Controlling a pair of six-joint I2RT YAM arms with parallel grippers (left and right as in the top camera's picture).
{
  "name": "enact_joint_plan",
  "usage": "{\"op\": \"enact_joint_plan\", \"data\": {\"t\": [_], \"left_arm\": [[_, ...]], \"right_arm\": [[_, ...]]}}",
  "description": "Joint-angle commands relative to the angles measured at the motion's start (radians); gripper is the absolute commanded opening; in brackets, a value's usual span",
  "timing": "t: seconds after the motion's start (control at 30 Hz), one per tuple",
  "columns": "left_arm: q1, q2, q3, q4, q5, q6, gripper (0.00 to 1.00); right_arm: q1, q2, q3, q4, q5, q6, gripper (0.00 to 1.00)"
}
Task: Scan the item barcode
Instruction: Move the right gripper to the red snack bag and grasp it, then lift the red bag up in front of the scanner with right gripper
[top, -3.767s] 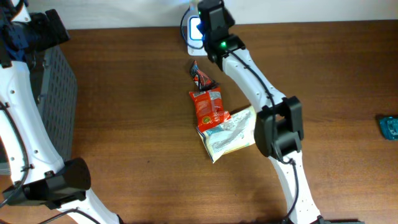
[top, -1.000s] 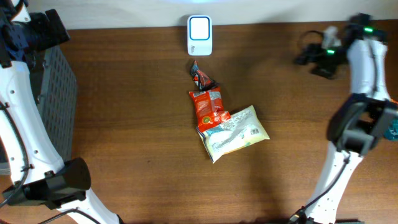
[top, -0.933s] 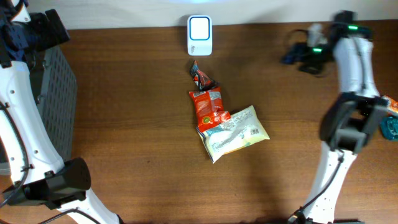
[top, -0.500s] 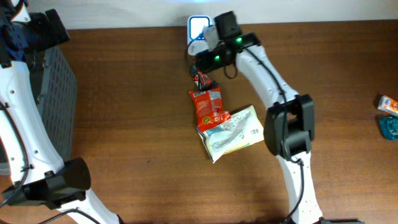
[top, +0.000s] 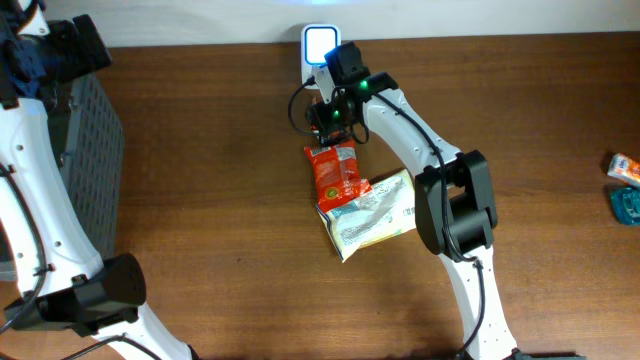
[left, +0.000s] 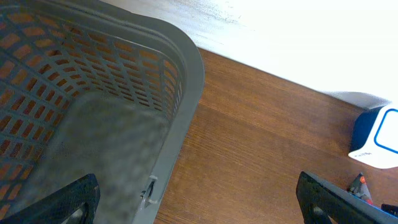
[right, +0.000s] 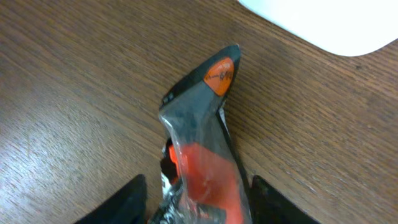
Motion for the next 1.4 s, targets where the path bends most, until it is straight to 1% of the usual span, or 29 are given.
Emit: {"op": "enact_joint_plan", "data": {"t": [0.0, 0.03, 0.23, 0.33, 0.4, 0.47, 0.53, 0.77, 0.87, 1.0, 1.07, 1.13, 1.2, 1.27, 1.37], "left_arm": [[0.003, -0.008, 0.001, -0.001, 0.003, -0.009, 0.99], [0.003, -0.008, 0.001, -0.001, 0.003, -0.009, 0.99], [0.003, -0.008, 0.001, -0.001, 0.003, -0.009, 0.99], [0.003, -0.008, 0.001, -0.001, 0.003, -0.009, 0.99], [0.003, -0.008, 0.001, -0.002, 0.003, -0.009, 0.99], [0.003, -0.008, 0.001, -0.001, 0.003, -0.009, 0.99], [0.003, -0.008, 0.001, -0.001, 0.003, -0.009, 0.99], [0.003, -0.008, 0.001, -0.001, 0.003, -0.009, 0.99], [0.003, -0.008, 0.001, -0.001, 0.003, -0.009, 0.99], [0.003, -0.008, 0.001, -0.001, 0.003, -0.009, 0.99], [0.003, -0.008, 0.001, -0.002, 0.003, -0.009, 0.99], [0.003, -0.008, 0.001, -0.001, 0.003, -0.009, 0.99], [0.003, -0.008, 0.001, -0.001, 0.003, -0.009, 0.99], [0.003, -0.008, 0.001, -0.001, 0.003, -0.009, 0.99], [0.003, -0.008, 0.001, -0.001, 0.003, -0.009, 0.99]], "right_arm": [[-0.002, -0.003, -0.014, 0.019, -0.026, 0.012, 0.42], [-0.002, -0.003, -0.02, 0.024, -0.023, 0.013, 0.4], [-0.001, -0.003, -0.061, 0.058, -0.023, 0.012, 0.38], [-0.002, -0.003, -0.067, 0.072, -0.023, 0.013, 0.29], [-0.002, -0.003, -0.067, 0.088, -0.023, 0.017, 0.19], [-0.002, -0.004, -0.066, 0.111, -0.023, 0.062, 0.05], [-0.002, -0.004, -0.054, 0.113, -0.023, 0.084, 0.04], [-0.001, -0.009, 0.016, 0.088, -0.007, 0.083, 0.04], [-0.001, -0.023, 0.084, 0.042, 0.112, 0.081, 0.04], [0.01, -0.048, 0.135, 0.018, 0.304, 0.013, 0.04], [0.022, -0.06, 0.149, 0.026, 0.435, -0.024, 0.04], [0.041, -0.06, 0.163, 0.077, 0.616, -0.077, 0.04], [0.054, -0.06, 0.163, 0.142, 0.706, -0.15, 0.04], [0.065, -0.059, 0.163, 0.207, 0.711, -0.219, 0.04], [0.07, -0.056, 0.163, 0.307, 0.711, -0.224, 0.04]]}}
